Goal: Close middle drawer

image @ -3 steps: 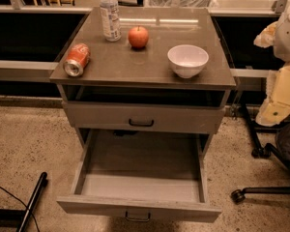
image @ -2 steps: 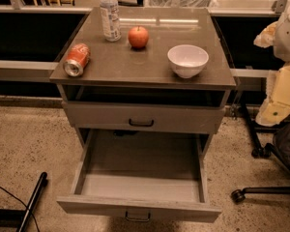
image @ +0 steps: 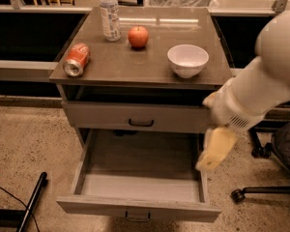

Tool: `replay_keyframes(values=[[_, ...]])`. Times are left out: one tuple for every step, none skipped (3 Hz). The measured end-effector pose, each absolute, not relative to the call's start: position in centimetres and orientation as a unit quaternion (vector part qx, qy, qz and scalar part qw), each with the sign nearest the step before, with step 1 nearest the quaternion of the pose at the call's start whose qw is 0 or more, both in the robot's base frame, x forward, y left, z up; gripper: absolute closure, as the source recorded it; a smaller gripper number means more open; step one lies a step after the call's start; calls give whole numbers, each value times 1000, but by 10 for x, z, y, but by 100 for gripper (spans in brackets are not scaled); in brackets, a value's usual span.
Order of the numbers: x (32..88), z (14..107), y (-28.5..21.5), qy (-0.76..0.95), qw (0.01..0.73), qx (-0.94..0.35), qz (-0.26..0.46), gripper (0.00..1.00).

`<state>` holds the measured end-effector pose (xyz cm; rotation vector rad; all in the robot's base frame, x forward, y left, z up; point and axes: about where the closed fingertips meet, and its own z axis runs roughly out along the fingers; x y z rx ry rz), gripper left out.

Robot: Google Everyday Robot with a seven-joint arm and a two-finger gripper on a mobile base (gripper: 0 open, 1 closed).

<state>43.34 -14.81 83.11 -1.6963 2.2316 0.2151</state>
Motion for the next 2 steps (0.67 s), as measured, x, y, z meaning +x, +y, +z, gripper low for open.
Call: replay_keyframes(values=[[415, 743, -110, 769, 157, -606, 127, 0], [398, 713, -108, 771, 140, -607, 134, 0]])
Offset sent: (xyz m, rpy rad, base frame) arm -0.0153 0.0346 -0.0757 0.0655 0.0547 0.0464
